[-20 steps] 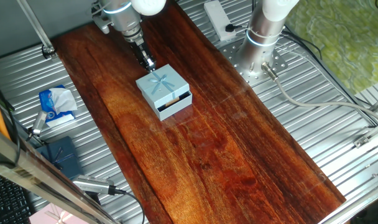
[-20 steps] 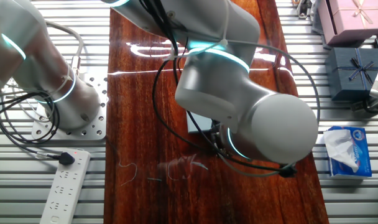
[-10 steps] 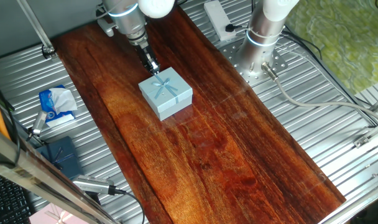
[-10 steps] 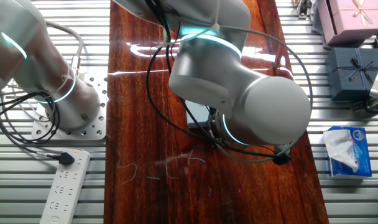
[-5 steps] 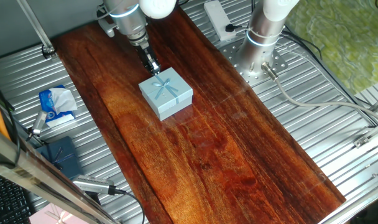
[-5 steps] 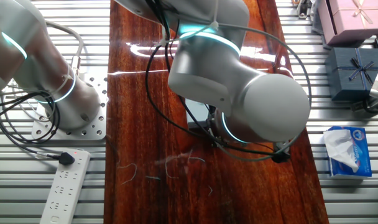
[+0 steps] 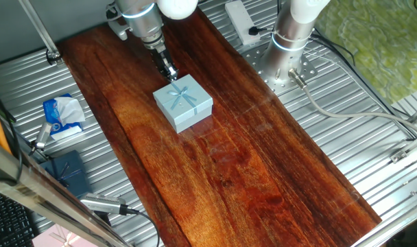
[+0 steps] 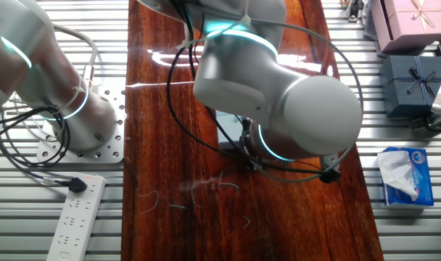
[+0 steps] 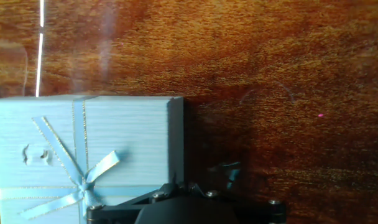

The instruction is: Slide the outer casing onto the gift box

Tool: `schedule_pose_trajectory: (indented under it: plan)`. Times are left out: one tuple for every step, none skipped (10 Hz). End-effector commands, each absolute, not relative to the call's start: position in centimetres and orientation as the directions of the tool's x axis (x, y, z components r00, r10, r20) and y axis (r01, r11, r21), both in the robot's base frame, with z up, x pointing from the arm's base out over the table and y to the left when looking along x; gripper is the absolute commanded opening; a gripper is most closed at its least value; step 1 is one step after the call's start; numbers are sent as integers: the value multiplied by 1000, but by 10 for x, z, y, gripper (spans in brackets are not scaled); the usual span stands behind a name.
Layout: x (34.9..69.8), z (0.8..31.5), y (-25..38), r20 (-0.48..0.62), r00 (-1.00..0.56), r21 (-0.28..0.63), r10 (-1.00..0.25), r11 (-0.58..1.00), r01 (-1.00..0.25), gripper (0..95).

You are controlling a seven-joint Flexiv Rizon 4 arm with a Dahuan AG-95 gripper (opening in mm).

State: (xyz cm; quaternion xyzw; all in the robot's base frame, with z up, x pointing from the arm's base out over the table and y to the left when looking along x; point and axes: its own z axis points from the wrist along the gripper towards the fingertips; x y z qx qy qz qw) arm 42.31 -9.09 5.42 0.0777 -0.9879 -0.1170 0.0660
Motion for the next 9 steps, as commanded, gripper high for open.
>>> schedule_pose_trajectory:
  plan:
    - [427,60,-97,117,-977,247,-181,958,-148,0]
    - [428,63,-99,120,-975,247,-186,957,-152,0]
    - [428,68,-99,122,-976,248,-180,958,-146,0]
    - [428,73,-97,125,-976,250,-177,958,-141,0]
    - [427,81,-93,130,-977,251,-172,959,-135,0]
    - [426,89,-89,129,-977,252,-170,959,-133,0]
    - [425,98,-84,131,-978,250,-164,960,-128,0]
    - [425,106,-77,132,-979,249,-156,961,-120,0]
    - [427,111,-67,142,-980,246,-141,964,-104,0]
